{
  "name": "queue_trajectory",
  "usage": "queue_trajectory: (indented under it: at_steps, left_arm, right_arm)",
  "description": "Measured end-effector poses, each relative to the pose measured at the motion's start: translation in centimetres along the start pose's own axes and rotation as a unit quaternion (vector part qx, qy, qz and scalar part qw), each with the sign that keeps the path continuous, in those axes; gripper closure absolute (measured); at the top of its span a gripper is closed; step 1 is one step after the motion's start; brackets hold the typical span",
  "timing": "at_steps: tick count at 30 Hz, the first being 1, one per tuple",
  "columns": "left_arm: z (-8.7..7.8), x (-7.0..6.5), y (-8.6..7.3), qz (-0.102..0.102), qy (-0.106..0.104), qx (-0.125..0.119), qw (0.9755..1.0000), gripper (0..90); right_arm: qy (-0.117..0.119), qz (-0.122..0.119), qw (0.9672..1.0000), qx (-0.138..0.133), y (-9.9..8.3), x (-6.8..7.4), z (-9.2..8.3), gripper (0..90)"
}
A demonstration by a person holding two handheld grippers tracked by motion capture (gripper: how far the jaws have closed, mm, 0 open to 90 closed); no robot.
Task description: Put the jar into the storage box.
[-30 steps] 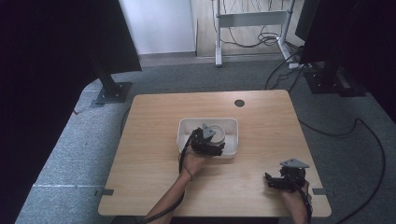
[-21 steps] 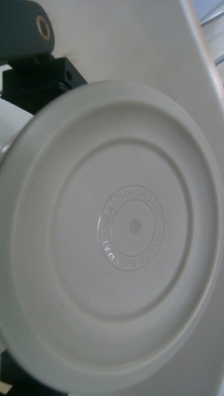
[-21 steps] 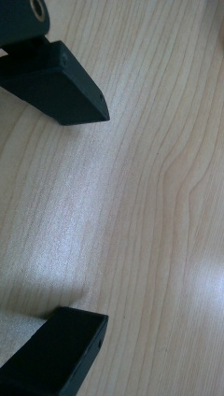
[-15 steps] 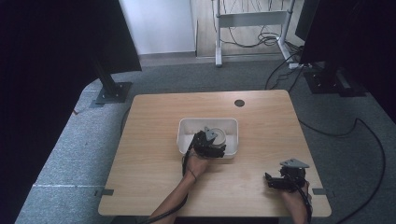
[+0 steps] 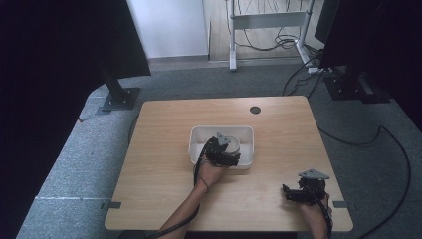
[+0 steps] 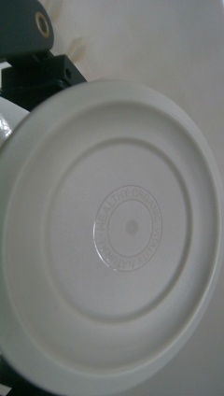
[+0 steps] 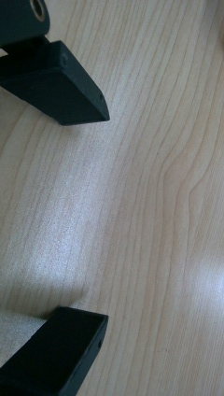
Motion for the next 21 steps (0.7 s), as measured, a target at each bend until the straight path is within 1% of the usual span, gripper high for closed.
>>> queue_trajectory:
  at_steps: [4, 9, 14, 16, 21]
  left_arm:
    - [-0.1, 0.0, 0.0, -0.004, 0.002, -0.006, 1.0000, 4.4]
    - [-0.5, 0.0, 0.0, -0.007, -0.003, -0.016, 0.9998, 3.6]
    - [-0.9, -0.3, 0.0, -0.002, -0.007, -0.020, 0.9998, 3.6]
    - [-1.1, -0.3, -0.1, 0.002, -0.005, -0.021, 0.9998, 3.7]
    - [-1.8, -0.3, -0.2, 0.010, -0.002, -0.033, 0.9994, 3.9]
  right_arm:
    - [0.000, 0.000, 1.0000, 0.000, 0.0, 0.0, 0.0, 3.9]
    - [0.000, 0.000, 1.0000, 0.000, 0.0, 0.0, 0.0, 3.9]
    - [0.000, 0.000, 1.0000, 0.000, 0.0, 0.0, 0.0, 3.9]
    - [0.000, 0.000, 1.0000, 0.000, 0.0, 0.0, 0.0, 3.9]
    - [0.000, 0.000, 1.0000, 0.000, 0.0, 0.0, 0.0, 3.9]
Point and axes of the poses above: each handheld gripper's, and its own axes: z roughly forward along the jaws, y roughly out of its top, x roughly to its left, the point moved 3 cm from there along z, roughly forward along the jaws, and after that the axes turned 4 degrees about x, right-handed, at the moved point
